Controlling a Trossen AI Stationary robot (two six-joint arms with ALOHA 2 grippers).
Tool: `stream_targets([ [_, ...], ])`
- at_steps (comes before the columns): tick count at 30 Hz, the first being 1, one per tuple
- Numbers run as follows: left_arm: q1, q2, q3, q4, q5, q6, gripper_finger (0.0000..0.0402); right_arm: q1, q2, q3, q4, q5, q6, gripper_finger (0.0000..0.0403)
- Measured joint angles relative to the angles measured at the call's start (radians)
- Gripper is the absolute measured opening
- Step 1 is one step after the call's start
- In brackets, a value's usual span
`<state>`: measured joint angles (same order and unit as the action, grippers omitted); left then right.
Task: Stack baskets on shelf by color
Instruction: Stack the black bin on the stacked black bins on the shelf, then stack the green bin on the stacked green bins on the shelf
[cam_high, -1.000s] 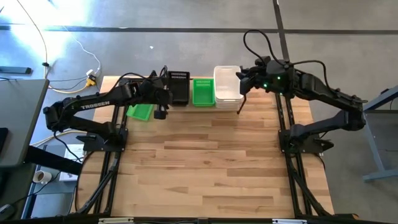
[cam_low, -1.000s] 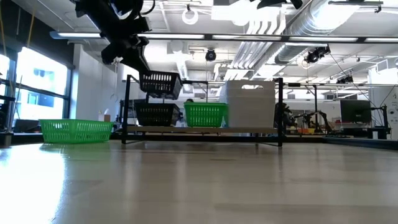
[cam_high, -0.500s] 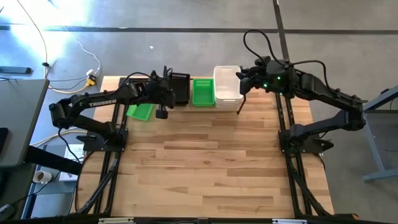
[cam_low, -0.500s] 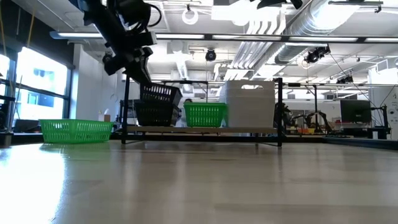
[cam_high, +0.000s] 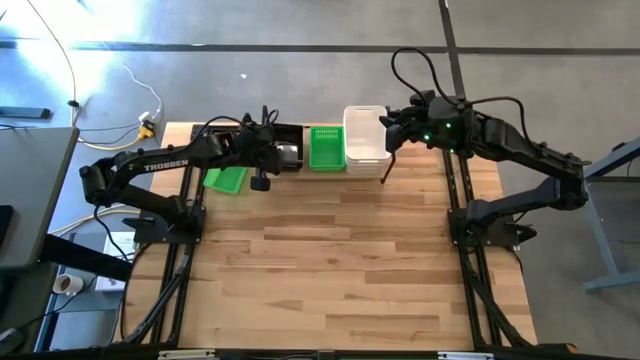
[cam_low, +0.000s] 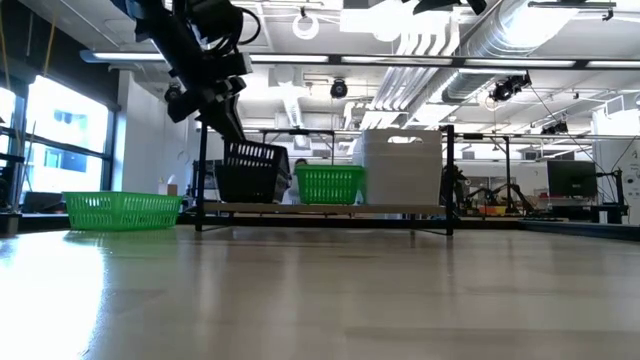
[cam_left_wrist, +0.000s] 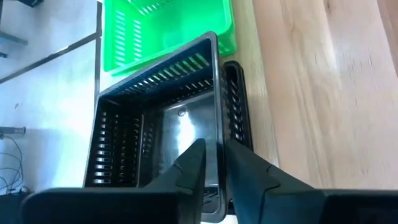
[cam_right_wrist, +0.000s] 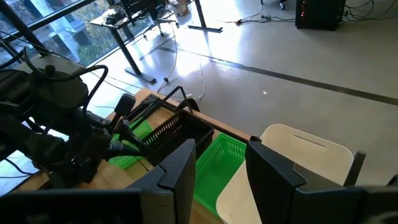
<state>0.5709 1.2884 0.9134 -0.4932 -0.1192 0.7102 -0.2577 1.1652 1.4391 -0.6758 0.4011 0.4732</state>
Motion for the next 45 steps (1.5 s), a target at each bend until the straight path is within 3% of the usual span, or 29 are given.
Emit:
stream_targets([
  [8, -0.003, 0.000, 0.004, -0.004, 0.007, -0.096, 0.0106, 0.000, 0.000, 0.000, 0.000, 0.000, 0.000, 0.0126],
  [13, -0.003, 0.000, 0.068, -0.040, 0.008, -0.183, 0.0132, 0.000, 0.000, 0.000, 0.000, 0.000, 0.000, 0.0126],
  [20, -0.003, -0.003, 0.248, -0.203, -0.006, -0.285, 0.0131, 0.000, 0.000, 0.000, 0.000, 0.000, -0.001, 0.0126],
  [26, 0.010, -0.035, 0.366, -0.352, -0.106, -0.402, 0.0127, 0.000, 0.000, 0.000, 0.000, -0.010, -0.045, 0.0126],
  [33, 0.146, -0.093, 0.376, -0.519, -0.102, -0.567, 0.0127, -0.031, 0.000, 0.000, -0.001, -0.061, -0.090, 0.0126],
  [38, 0.277, -0.096, 0.376, -0.585, -0.098, -0.587, 0.0127, -0.075, 0.000, 0.000, -0.009, -0.117, -0.117, 0.0126],
  [45, 0.445, -0.096, 0.376, -0.624, 0.004, -0.647, 0.0127, -0.132, 0.000, 0.000, -0.064, -0.190, -0.135, 0.0126],
])
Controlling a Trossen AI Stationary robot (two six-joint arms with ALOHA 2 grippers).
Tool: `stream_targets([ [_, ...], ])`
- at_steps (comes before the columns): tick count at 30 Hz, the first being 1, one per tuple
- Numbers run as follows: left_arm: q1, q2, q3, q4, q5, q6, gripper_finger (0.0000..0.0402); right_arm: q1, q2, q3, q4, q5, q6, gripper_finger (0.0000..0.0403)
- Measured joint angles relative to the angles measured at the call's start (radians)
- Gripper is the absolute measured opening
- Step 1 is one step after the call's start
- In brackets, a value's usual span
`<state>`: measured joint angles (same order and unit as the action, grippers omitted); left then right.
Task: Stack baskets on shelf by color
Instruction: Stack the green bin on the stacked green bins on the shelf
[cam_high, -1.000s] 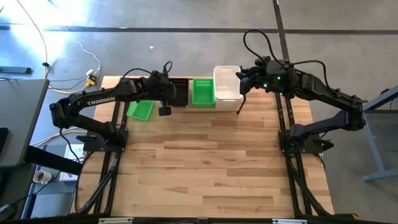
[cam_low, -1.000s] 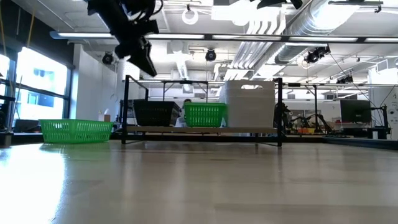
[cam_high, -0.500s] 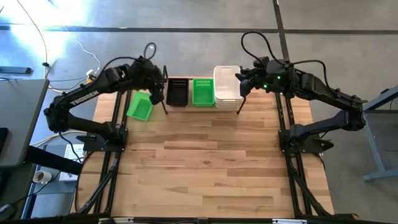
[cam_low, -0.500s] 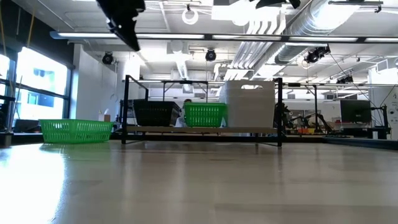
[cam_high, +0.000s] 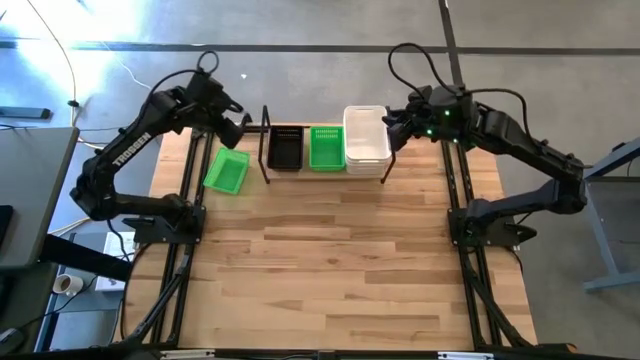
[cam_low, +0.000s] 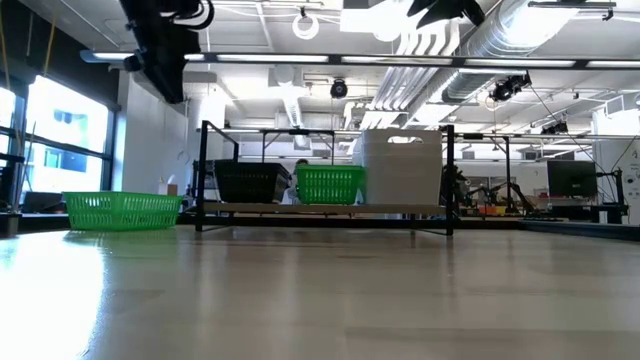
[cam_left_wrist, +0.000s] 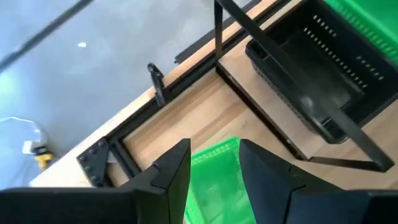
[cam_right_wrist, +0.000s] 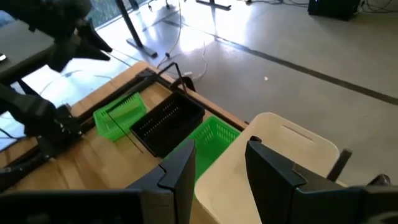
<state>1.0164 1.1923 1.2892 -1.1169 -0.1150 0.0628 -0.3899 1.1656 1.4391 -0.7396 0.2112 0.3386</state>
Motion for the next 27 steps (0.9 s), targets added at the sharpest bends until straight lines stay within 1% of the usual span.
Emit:
stream_targets([
  [2, 0.019, 0.000, 0.000, 0.008, 0.030, -0.002, 0.0127, -0.008, 0.000, 0.000, -0.008, -0.009, -0.016, 0.0126],
  [6, 0.024, 0.020, 0.000, 0.010, 0.052, -0.028, 0.0127, -0.017, 0.000, 0.000, -0.007, -0.022, -0.050, 0.0126],
  [9, 0.024, 0.049, 0.000, 0.011, 0.044, -0.022, 0.0127, -0.018, 0.000, 0.000, -0.004, -0.022, -0.065, 0.0126],
  [11, 0.024, 0.071, 0.000, 0.010, 0.019, -0.026, 0.0127, -0.018, 0.000, 0.000, -0.005, -0.023, -0.078, 0.0126],
  [15, 0.022, 0.118, -0.001, 0.000, -0.032, -0.105, 0.0127, -0.018, 0.000, 0.000, -0.004, -0.025, -0.086, 0.0126],
  [18, 0.022, 0.164, -0.001, -0.010, -0.064, -0.122, 0.0127, -0.020, 0.000, 0.000, -0.004, -0.025, -0.093, 0.0126],
  [24, -0.013, 0.246, -0.001, -0.025, -0.211, -0.203, 0.0127, -0.036, 0.000, 0.000, -0.004, -0.025, -0.087, 0.0126],
  [27, -0.027, 0.283, -0.001, -0.051, -0.265, -0.219, 0.0127, -0.036, 0.000, 0.000, -0.004, -0.025, -0.086, 0.0126],
])
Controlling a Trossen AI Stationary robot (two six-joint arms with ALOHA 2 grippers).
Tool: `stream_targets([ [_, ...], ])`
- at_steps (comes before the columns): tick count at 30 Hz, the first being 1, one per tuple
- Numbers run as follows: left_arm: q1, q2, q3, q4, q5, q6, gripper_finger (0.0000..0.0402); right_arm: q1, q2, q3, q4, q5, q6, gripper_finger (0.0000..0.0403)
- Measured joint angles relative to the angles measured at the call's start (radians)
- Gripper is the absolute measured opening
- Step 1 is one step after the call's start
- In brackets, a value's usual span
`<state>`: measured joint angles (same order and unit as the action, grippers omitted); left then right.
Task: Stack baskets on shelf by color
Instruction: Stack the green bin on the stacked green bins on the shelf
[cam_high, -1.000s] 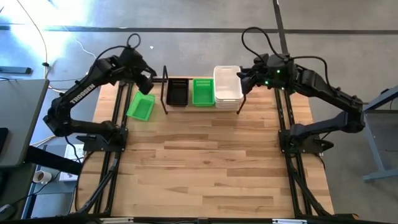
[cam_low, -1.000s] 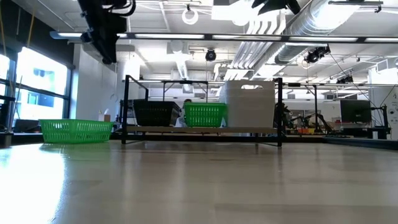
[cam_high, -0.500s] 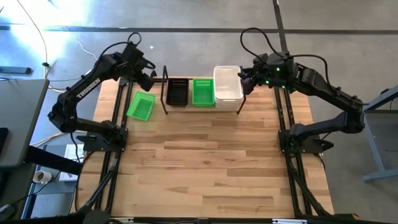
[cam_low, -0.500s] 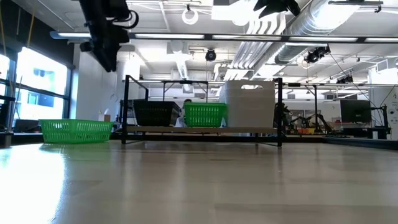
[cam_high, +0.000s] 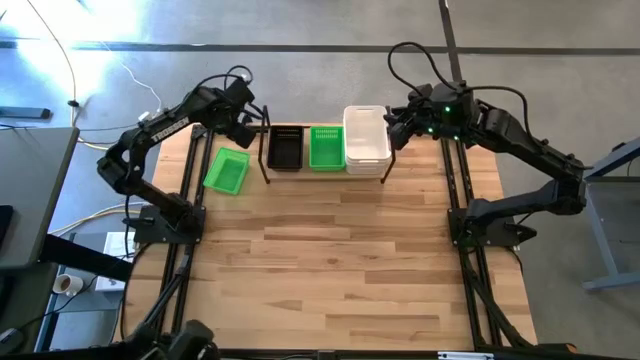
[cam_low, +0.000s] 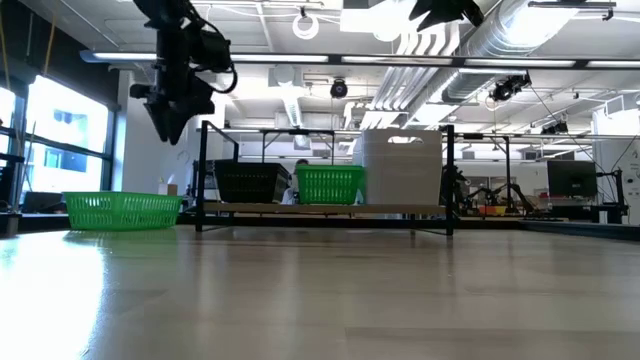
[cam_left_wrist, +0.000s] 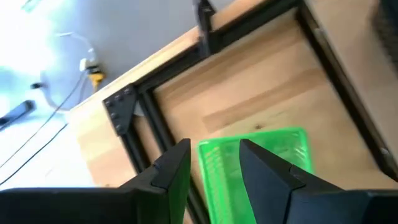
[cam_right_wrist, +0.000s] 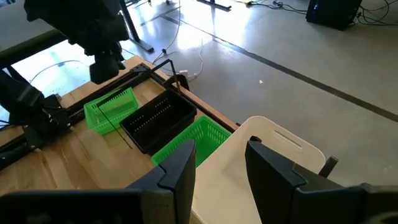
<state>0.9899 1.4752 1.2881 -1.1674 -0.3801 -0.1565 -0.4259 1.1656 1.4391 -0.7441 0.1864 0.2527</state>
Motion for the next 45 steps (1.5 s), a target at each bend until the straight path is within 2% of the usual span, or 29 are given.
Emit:
stream_targets([
  [3, -0.007, 0.027, 0.001, 0.008, -0.047, -0.055, 0.0127, 0.000, 0.000, 0.000, 0.000, 0.000, 0.000, 0.0126],
  [5, -0.004, 0.044, 0.012, 0.015, -0.035, -0.101, 0.0127, 0.000, 0.000, 0.000, 0.000, 0.000, 0.000, 0.0126],
  [10, 0.046, 0.057, 0.030, 0.037, 0.207, -0.218, 0.0127, 0.000, 0.000, 0.000, -0.002, -0.005, 0.000, 0.0126],
  [14, 0.049, 0.056, 0.031, -0.034, 0.308, -0.321, 0.0126, 0.000, 0.000, 0.000, -0.024, -0.005, 0.000, 0.0126],
  [23, 0.032, 0.043, 0.031, -0.180, 0.275, -0.470, 0.0126, 0.000, 0.000, 0.000, -0.046, -0.005, -0.035, 0.0126],
  [29, -0.015, 0.012, -0.020, -0.231, 0.265, -0.496, 0.0126, 0.000, 0.000, 0.000, -0.066, -0.006, -0.052, 0.0126],
  [37, -0.096, -0.119, -0.130, -0.232, 0.270, -0.593, 0.0126, 0.000, 0.000, 0.000, -0.150, -0.008, -0.026, 0.0126],
  [45, -0.186, -0.244, -0.249, -0.231, 0.307, -0.768, 0.0126, 0.001, 0.000, 0.000, -0.158, -0.008, 0.023, 0.0126],
])
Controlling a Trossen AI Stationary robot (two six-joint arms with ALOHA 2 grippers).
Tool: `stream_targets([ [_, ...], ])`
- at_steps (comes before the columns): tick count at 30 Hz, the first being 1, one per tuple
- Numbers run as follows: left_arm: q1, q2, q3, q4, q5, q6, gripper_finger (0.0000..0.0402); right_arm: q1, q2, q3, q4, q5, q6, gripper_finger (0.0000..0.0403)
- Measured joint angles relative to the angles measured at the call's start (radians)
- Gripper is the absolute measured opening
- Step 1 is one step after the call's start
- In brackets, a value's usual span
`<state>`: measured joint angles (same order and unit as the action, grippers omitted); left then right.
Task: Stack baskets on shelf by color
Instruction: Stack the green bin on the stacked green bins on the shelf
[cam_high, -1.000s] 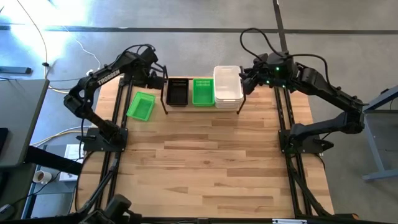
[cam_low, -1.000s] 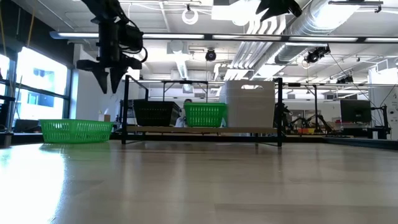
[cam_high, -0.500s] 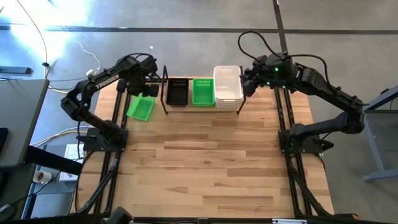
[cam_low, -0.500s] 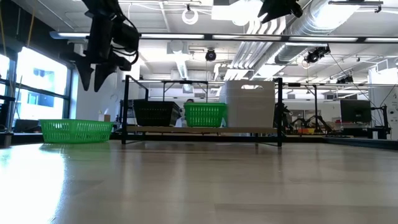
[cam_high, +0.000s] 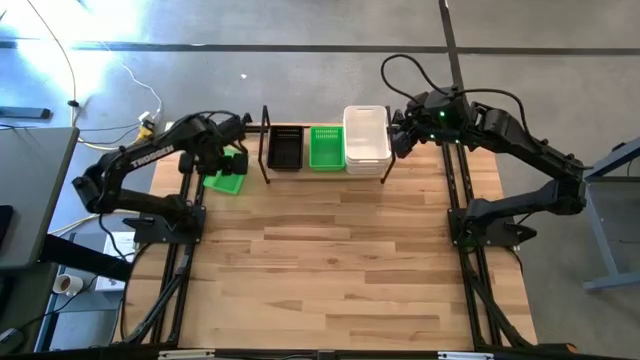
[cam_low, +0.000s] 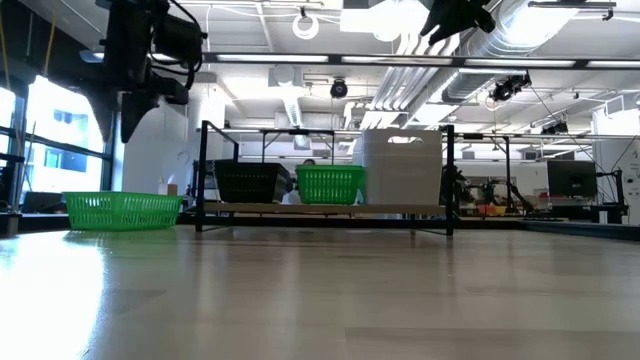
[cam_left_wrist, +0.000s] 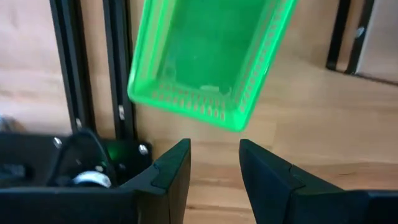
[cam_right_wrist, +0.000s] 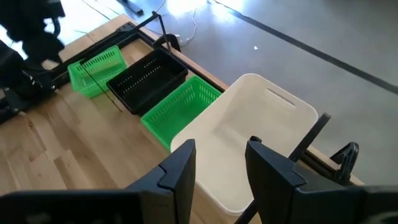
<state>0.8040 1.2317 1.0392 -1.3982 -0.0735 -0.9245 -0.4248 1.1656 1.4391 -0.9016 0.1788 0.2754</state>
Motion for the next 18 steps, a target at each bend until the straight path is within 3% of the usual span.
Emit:
stream_targets([
  [4, -0.046, -0.023, -0.059, 0.012, 0.040, -0.125, 0.0126, 0.000, 0.000, 0.000, 0.000, -0.006, 0.013, 0.0126],
  [10, -0.072, -0.023, -0.118, 0.064, 0.036, -0.191, 0.0126, 0.000, 0.000, 0.000, 0.000, -0.020, 0.004, 0.0126],
  [18, -0.092, -0.023, -0.178, 0.152, 0.025, -0.386, 0.0126, 0.000, 0.000, 0.000, 0.000, -0.074, -0.066, 0.0126],
])
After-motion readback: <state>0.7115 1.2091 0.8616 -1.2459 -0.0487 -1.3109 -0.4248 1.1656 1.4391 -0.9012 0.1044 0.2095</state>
